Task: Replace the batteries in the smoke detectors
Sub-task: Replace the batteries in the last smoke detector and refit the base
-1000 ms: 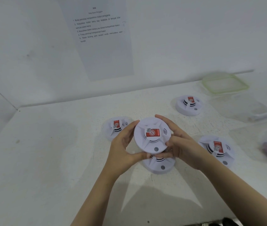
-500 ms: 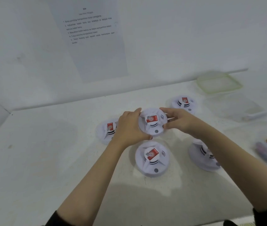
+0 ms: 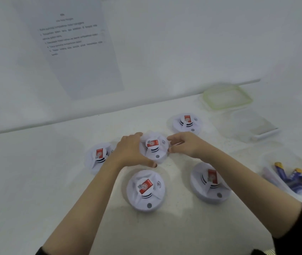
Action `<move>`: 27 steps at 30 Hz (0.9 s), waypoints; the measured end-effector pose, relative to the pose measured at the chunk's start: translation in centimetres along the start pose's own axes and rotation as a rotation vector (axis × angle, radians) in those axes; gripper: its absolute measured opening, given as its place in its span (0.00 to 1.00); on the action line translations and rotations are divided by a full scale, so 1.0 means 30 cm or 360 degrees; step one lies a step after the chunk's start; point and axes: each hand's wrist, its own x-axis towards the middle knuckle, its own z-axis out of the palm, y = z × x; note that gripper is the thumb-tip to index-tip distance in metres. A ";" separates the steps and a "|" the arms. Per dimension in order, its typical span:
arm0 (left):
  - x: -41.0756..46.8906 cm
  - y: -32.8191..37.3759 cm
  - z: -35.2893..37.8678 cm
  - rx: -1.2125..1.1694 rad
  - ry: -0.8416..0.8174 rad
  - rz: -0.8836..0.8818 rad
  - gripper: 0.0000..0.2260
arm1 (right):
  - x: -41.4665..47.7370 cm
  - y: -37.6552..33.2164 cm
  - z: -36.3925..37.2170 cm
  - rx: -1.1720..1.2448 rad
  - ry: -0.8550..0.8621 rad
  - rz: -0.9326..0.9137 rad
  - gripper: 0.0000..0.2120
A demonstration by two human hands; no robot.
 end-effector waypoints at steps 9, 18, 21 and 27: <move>0.188 0.281 0.021 -0.0150 0.0037 0.0263 0.35 | -0.251 0.124 -0.113 0.0173 0.0553 -0.0254 0.11; 0.354 0.380 0.127 0.0080 -0.0007 0.0177 0.46 | -0.424 0.231 -0.235 0.0479 0.0674 -0.0268 0.14; 0.334 0.397 0.118 -0.0152 -0.0056 0.0121 0.46 | -0.433 0.234 -0.280 0.0603 0.0624 -0.0288 0.14; 0.201 0.486 0.072 -0.1204 -0.0109 0.0419 0.35 | -0.404 0.236 -0.365 0.0759 0.0606 -0.0364 0.14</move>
